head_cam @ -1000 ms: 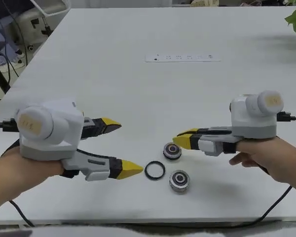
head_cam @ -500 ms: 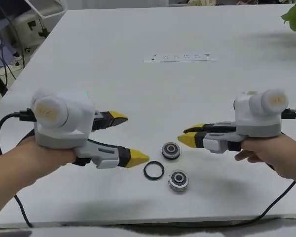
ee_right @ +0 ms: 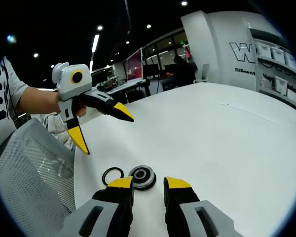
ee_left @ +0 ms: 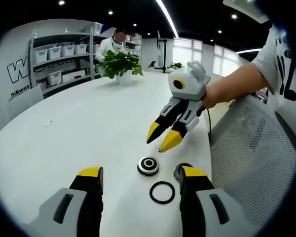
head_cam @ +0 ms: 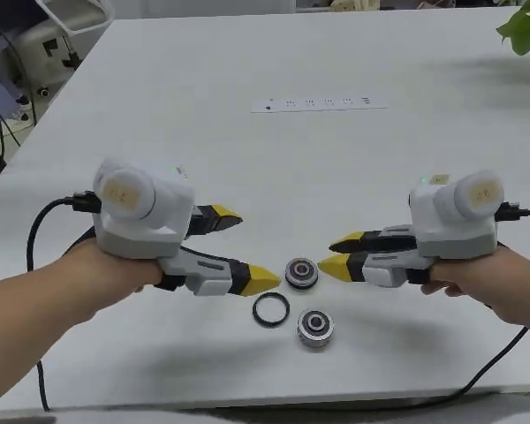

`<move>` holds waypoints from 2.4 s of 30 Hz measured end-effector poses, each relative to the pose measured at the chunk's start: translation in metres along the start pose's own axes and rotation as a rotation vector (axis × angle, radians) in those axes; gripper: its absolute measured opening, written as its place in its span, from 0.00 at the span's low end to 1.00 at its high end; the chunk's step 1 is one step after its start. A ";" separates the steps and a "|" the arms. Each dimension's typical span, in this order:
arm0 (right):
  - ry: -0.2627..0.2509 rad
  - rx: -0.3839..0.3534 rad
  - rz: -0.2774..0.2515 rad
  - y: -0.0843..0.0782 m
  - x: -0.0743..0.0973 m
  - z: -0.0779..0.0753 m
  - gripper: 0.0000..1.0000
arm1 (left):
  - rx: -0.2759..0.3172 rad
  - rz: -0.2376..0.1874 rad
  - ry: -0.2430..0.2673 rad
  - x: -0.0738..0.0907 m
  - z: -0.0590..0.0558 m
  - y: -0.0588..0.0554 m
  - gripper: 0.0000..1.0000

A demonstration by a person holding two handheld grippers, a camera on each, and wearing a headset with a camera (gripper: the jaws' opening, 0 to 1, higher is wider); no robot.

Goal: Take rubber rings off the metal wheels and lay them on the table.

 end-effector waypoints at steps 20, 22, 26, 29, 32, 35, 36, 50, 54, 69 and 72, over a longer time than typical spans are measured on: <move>0.038 0.100 0.088 -0.022 -0.011 0.004 0.20 | 0.049 0.025 -0.053 -0.032 -0.006 -0.011 0.50; 0.039 0.105 0.092 -0.023 -0.013 0.004 0.20 | 0.051 0.031 -0.055 -0.036 -0.007 -0.013 0.49; 0.040 0.116 0.097 -0.025 -0.016 0.004 0.20 | 0.061 0.036 -0.062 -0.040 -0.009 -0.014 0.47; 0.034 0.111 0.091 -0.024 -0.018 0.004 0.20 | 0.065 0.039 -0.071 -0.043 -0.011 -0.017 0.44; 0.030 0.120 0.092 -0.024 -0.020 0.004 0.20 | 0.072 0.047 -0.076 -0.046 -0.013 -0.019 0.42; 0.027 0.121 0.090 -0.024 -0.020 0.003 0.19 | 0.078 0.054 -0.084 -0.049 -0.015 -0.021 0.40; 0.026 0.122 0.090 -0.024 -0.020 0.002 0.19 | 0.079 0.055 -0.086 -0.050 -0.016 -0.021 0.40; 0.031 0.116 0.097 -0.027 -0.020 0.003 0.20 | 0.094 0.079 -0.111 -0.061 -0.020 -0.026 0.25; 0.033 0.116 0.098 -0.028 -0.021 0.003 0.20 | 0.096 0.081 -0.108 -0.062 -0.020 -0.027 0.21; 0.034 0.120 0.096 -0.028 -0.021 0.004 0.20 | -0.057 0.104 -0.071 -0.064 -0.015 -0.029 0.08; 0.034 0.127 0.094 -0.027 -0.022 0.005 0.20 | -0.071 0.108 -0.071 -0.064 -0.015 -0.028 0.08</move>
Point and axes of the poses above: the centre of the closed fingertips' face, and the gripper's own axes: x roughly backward along the fingers, z roughly to its left, y roughly out of its top, the point moved 1 cm from there along x, roughly backward along the fingers, and after that the axes turned 7 degrees about -z, right-handed, at the moved point
